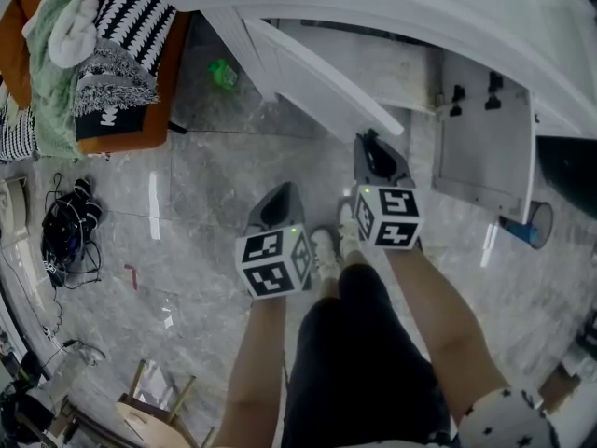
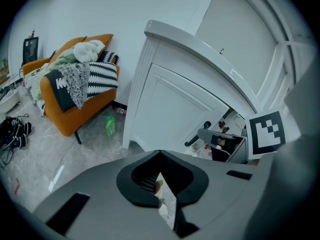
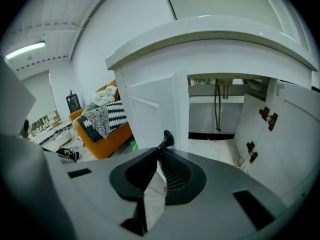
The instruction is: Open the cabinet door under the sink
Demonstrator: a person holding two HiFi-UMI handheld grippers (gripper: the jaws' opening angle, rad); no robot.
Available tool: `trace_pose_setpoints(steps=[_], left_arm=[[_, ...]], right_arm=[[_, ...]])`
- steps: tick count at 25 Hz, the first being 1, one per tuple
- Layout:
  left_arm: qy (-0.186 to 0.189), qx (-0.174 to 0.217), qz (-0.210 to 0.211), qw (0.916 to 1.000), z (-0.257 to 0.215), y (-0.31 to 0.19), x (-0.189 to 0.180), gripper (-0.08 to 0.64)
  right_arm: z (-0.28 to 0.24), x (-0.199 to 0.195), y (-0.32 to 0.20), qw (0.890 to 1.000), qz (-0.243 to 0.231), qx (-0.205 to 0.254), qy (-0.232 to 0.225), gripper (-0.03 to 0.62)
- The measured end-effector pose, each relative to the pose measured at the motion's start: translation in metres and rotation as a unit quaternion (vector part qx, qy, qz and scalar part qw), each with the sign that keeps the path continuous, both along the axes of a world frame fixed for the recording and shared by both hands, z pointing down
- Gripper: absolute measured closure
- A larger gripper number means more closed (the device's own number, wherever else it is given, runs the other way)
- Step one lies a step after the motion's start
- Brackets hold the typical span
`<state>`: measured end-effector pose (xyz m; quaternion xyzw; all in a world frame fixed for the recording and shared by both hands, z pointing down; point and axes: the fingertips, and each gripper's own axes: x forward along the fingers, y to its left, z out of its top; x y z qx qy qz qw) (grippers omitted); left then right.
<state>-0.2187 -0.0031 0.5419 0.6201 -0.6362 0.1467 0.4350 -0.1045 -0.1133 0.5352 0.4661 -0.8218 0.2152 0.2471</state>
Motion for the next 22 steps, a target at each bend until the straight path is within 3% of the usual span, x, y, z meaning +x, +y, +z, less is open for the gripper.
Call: trace_pose_setpoints(steps=[22], left_arm=[[-0.005, -0.004, -0.045, 0.9989, -0.001, 0.031, -0.034, 0.555]], right_arm=[[-0.001, -0.036, 0.05, 1.0, -0.004, -0.001, -0.003, 0.558]])
